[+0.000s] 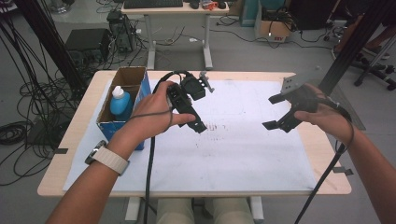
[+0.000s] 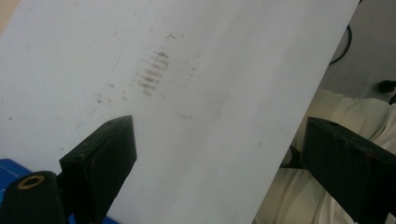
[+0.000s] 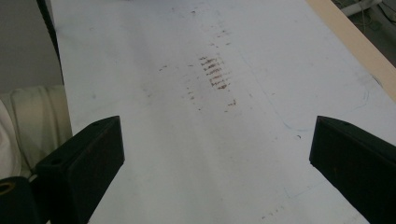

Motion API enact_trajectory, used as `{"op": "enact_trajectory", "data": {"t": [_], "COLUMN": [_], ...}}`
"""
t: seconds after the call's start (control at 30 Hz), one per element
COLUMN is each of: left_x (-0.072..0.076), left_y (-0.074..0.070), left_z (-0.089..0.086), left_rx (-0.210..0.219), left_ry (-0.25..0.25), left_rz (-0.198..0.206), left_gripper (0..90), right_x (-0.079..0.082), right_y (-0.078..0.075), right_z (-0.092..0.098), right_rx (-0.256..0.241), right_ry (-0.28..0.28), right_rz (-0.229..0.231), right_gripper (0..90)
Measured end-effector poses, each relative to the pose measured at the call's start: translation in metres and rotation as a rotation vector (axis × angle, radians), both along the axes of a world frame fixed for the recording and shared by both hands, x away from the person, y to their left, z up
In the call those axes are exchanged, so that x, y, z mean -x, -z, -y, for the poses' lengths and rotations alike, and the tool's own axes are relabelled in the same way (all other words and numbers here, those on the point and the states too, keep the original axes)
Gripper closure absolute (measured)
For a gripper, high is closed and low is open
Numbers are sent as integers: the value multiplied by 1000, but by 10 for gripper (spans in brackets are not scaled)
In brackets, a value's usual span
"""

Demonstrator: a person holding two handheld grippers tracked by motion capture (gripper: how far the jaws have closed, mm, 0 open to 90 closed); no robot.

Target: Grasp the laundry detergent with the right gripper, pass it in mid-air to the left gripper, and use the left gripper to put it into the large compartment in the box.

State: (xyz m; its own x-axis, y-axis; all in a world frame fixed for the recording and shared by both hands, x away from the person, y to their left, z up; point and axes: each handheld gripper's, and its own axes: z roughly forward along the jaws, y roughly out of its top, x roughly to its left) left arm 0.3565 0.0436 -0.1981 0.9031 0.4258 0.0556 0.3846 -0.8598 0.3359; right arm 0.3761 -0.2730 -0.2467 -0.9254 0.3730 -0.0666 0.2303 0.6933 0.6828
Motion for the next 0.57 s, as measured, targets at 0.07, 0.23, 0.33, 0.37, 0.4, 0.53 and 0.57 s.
{"op": "enact_trajectory", "data": {"t": [0.07, 0.23, 0.33, 0.37, 0.4, 0.53, 0.57], "left_x": [0, -2, -2, -2, -2, -2, -2], "left_y": [0, 1, 1, 1, 1, 1, 1], "left_z": [1, 1, 1, 1, 1, -1, -1], "left_rx": [0, 1, 2, 4, 7, 15, 14], "left_ry": [0, 3, 2, 1, -1, -6, -6], "left_rz": [-1, -5, -3, -3, -4, 0, 1], "left_gripper": [109, 109, 110, 110, 110, 110, 110], "right_x": [-1, -3, 0, -1, -1, -2, -2], "right_y": [0, 0, 1, 1, 1, 3, 3], "right_z": [0, 0, -1, 0, 0, 0, 0], "right_rx": [6, 17, 6, 10, 13, 5, 10], "right_ry": [-6, -32, 1, -6, -6, -16, -21], "right_rz": [3, 15, -7, -4, -6, 8, 6], "right_gripper": [30, 30, 30, 30, 30, 30, 30]}}
